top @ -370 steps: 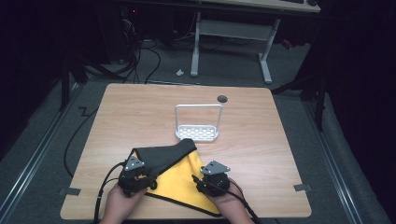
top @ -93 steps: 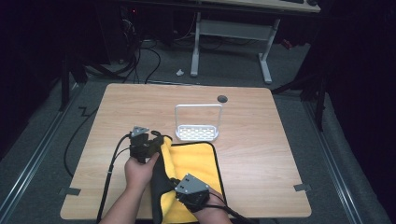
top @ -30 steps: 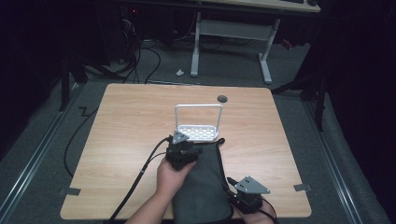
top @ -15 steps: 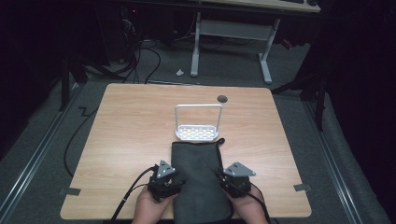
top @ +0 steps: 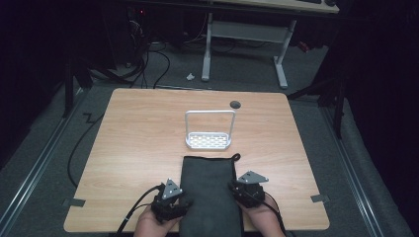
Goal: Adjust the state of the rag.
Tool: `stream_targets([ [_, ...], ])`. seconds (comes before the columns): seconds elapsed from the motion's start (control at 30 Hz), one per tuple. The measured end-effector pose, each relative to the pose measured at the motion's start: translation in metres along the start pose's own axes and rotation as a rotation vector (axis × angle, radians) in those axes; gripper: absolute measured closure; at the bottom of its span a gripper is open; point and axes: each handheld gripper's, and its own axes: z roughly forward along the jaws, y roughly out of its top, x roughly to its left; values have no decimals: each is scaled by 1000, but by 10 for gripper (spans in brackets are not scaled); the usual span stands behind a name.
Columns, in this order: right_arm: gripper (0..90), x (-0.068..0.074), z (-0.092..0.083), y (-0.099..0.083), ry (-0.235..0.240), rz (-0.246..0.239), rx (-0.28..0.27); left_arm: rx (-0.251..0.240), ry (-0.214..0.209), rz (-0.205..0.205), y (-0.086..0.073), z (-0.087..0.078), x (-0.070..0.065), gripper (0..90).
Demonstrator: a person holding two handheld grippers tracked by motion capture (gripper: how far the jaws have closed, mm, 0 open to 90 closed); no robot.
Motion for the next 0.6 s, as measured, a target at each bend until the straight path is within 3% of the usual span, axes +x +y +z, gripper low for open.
stream_targets([
  [0.13,761,6,-5,-7,9,-12,-13,5,-31,-17,-7,-9,-2,552],
  [0.2,735,8,-6,-8,11,-13,-20,-6,-45,-34,-5,-10,4,549],
  [0.33,736,8,-11,-6,8,-7,-61,-59,-22,-75,4,-11,17,522],
  [0.4,737,5,-16,-1,-12,22,-104,-81,5,-126,18,-4,35,497],
  [0.5,736,2,-16,6,-32,29,-124,-72,26,-137,28,4,45,469],
  [0.6,702,-9,-4,30,-56,59,-152,-71,43,-159,41,14,57,433],
])
